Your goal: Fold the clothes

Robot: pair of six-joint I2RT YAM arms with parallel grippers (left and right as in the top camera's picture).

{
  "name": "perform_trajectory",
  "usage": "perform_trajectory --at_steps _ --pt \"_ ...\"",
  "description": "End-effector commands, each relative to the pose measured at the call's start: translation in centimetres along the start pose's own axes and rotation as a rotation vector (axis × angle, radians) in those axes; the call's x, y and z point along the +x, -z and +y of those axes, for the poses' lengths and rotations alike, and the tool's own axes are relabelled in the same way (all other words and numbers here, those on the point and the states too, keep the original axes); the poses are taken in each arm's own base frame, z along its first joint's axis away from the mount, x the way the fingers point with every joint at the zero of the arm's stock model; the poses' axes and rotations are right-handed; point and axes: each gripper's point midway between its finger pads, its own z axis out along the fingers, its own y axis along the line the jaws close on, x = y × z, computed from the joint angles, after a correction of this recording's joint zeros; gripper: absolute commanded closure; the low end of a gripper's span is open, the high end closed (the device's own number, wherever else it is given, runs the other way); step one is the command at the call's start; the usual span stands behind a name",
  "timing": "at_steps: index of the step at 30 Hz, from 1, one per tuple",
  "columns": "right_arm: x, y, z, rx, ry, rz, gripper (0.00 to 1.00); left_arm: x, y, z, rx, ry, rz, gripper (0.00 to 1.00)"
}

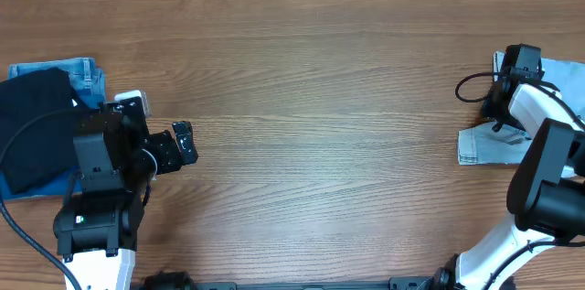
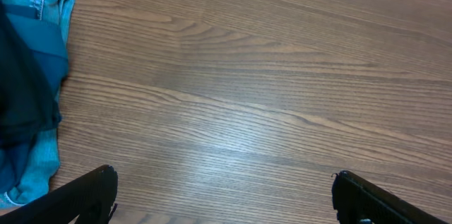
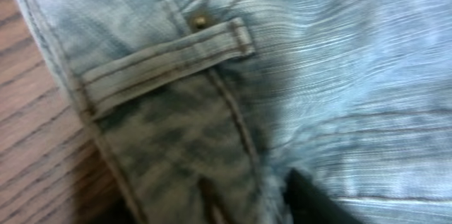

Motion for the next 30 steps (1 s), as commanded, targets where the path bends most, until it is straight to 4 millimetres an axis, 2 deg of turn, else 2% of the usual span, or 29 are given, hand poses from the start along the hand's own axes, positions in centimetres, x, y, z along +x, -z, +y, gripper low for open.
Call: perform_trajectory --at_steps 1,2,3,5,6,7,8,9,10,11,12,13,14,15,16,19,22,24,25,30 --pt "-2.7 2.4 2.0 -0.065 0.004 -0.068 0.75 -1.0 0.6 -0.7 0.024 -0.027 -0.028 0.0" --pt "-4.1 3.9 2.4 -0.079 0.004 -0.108 0.78 -1.0 0.6 -0.7 0.025 -0.027 -0.028 0.0" --pt "-5.9 6.3 3.3 -0.113 0.029 -0.163 0.78 -1.0 0.6 -0.7 0.025 -0.027 -0.028 0.0" --pt "-9.8 14.1 7.0 -0.258 0.14 -0.3 0.78 -1.0 0.6 -0.7 0.025 -0.027 -0.028 0.0" --pt "-10.4 16.7 8.6 -0.322 0.184 -0.332 0.78 -1.0 0.6 -0.7 0.025 -0.027 -0.028 0.0" --pt "-10.6 20.3 11.3 -0.428 0.269 -0.364 0.78 -1.0 0.6 -0.7 0.025 -0.027 -0.028 0.0" --pt "-10.1 23.2 13.6 -0.522 0.346 -0.382 0.77 -1.0 0.6 -0.7 0.025 -0.027 -0.028 0.0" --pt "-8.7 26.4 16.5 -0.642 0.445 -0.395 0.77 -1.0 0.6 -0.7 0.025 -0.027 -0.028 0.0" --pt "-6.7 28.7 19.1 -0.741 0.553 -0.398 0.77 -1.0 0.6 -0.7 0.024 -0.027 -0.028 0.0" --pt "-4.0 30.5 21.4 -0.818 0.675 -0.39 0.75 -1.0 0.6 -0.7 0.024 -0.027 -0.028 0.0" --pt "-2.1 31.3 22.7 -0.848 0.746 -0.373 0.67 -1.0 0.6 -0.7 0.024 -0.027 -0.028 0.0" --pt "-0.3 32.0 23.8 -0.861 0.8 -0.353 0.57 -1.0 0.6 -0.7 0.024 -0.027 -0.028 0.0" --pt "1.1 32.8 24.7 -0.875 0.837 -0.348 0.55 -1.0 0.6 -0.7 0.024 -0.027 -0.028 0.0" --pt "1.8 33.4 25.4 -0.886 0.858 -0.352 0.37 -1.1 0.6 -0.7 0.024 -0.028 -0.029 0.0" --pt "2.3 34.1 26.1 -0.898 0.873 -0.367 0.0 -1.1 0.6 -0.7 0.024 -0.028 -0.029 0.0" --pt "1.7 34.0 26.0 -0.885 0.809 -0.358 0.0 -1.0 0.6 -0.7 0.024 -0.027 -0.028 0.0" --pt "-1.4 30.6 22.6 -0.668 0.598 -0.321 0.0 -1.0 0.6 -0.7 0.024 -0.027 -0.028 0.0" --pt "-2.4 28.7 20.2 -0.555 0.494 -0.285 0.0 -1.0 0.6 -0.7 0.027 -0.023 -0.028 0.0" --pt "-2.7 27.3 18.3 -0.507 0.425 -0.232 0.0 -1.0 0.6 -1.1 0.05 -0.005 -0.024 0.0" --pt "-2.8 24.1 14.2 -0.537 0.317 -0.074 0.0 -1.2 0.1 -3.2 0.172 0.001 -0.007 0.0"
